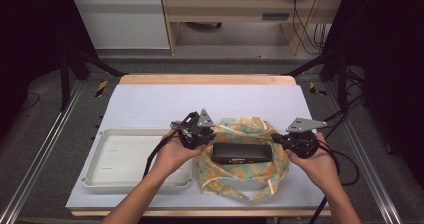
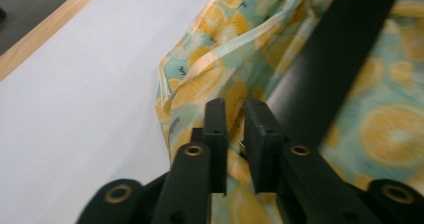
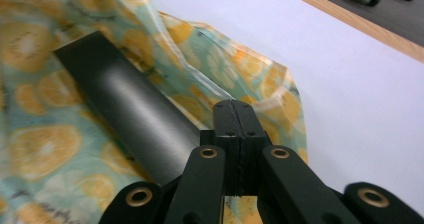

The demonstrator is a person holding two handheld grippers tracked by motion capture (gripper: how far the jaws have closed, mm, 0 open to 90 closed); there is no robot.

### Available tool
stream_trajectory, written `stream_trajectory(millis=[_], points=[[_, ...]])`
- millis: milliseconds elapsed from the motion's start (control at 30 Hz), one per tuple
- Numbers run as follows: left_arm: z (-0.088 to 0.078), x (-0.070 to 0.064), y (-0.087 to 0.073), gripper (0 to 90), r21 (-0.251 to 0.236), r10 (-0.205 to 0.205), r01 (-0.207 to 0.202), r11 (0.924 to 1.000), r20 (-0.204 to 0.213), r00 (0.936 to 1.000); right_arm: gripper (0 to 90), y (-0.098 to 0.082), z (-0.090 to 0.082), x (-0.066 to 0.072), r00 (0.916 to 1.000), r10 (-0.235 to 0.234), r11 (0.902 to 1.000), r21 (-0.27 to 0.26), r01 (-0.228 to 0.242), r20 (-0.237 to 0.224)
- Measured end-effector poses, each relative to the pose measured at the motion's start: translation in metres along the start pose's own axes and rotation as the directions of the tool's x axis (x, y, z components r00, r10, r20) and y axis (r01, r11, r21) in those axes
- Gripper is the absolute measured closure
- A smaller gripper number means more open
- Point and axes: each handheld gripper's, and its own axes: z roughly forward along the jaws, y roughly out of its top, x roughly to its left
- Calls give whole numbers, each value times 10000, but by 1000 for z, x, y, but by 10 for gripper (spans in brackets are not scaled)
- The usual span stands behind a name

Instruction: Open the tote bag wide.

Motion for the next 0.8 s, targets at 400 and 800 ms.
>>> stream_trajectory(millis=[400,800], points=[[-52,20,-43,351,169,23,-29,9999,343,9994,478,26,20,15,9728,-1895,9601,1822,2120,-1333],[-78,41,-87,192,962,-260,273,9950,-145,9996,394,40,50,20,9073,-3121,8615,3187,3954,-2819]])
